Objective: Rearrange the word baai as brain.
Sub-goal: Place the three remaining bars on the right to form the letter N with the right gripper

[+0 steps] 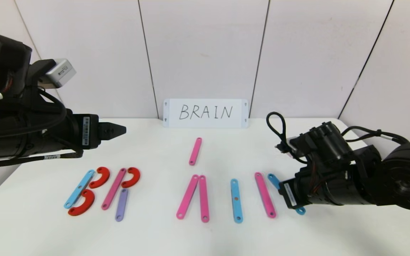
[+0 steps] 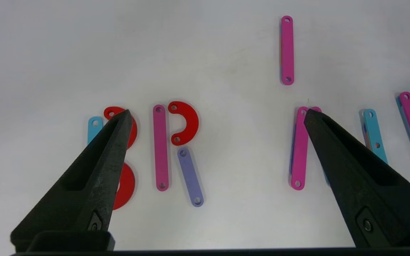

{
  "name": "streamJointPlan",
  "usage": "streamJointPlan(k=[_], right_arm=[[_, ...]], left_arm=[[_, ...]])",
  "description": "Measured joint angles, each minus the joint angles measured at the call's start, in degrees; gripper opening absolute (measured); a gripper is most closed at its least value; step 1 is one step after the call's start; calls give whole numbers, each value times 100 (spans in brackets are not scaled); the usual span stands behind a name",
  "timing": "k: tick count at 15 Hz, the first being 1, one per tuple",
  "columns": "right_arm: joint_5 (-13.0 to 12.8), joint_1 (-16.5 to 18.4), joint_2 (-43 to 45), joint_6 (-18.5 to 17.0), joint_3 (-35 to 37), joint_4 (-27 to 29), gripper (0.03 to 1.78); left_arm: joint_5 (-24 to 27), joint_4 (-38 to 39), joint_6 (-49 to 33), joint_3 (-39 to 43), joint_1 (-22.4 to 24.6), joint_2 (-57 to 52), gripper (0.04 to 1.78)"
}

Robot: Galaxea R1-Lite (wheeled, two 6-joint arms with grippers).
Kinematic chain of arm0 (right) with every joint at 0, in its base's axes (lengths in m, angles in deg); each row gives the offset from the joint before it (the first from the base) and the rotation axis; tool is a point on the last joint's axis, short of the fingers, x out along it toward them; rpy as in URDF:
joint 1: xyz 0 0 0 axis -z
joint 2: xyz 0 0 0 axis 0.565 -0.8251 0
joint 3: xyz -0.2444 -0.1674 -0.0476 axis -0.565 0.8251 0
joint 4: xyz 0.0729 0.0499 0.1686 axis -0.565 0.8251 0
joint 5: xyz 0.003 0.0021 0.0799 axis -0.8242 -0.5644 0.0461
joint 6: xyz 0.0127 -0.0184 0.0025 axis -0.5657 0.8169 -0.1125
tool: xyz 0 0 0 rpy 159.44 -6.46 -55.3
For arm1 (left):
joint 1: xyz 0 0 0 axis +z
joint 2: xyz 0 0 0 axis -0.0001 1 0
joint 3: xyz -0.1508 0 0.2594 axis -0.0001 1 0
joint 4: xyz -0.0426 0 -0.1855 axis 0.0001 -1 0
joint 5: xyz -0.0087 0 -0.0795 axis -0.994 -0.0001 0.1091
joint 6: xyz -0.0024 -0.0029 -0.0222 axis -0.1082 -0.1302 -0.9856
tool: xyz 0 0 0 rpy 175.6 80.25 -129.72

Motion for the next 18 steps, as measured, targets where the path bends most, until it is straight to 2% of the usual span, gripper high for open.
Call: streamJointPlan(k=[2, 6, 8, 11, 13, 14, 18], right_arm=[[196, 171, -32, 83, 65, -6, 27], [229, 239, -156, 91, 113, -11, 27], [339, 250, -211, 113, 139, -61, 27], [494, 435, -333, 540, 210, -361, 27], [753, 634, -427, 841, 295, -702, 27], [908, 730, -457, 996, 343, -751, 27], [1162, 942, -521, 1345, 474, -777, 27]], left_arm=[[-5, 12, 2, 5, -5, 33, 169], [-9, 23, 2, 17, -2, 68, 169], [-9, 26, 0, 20, -2, 69, 169], [-9, 23, 2, 24, -5, 74, 169], [-11, 28, 0, 28, -9, 85, 169], [-11, 26, 0, 33, -9, 94, 169], [-13, 28, 2, 39, -20, 140, 169]])
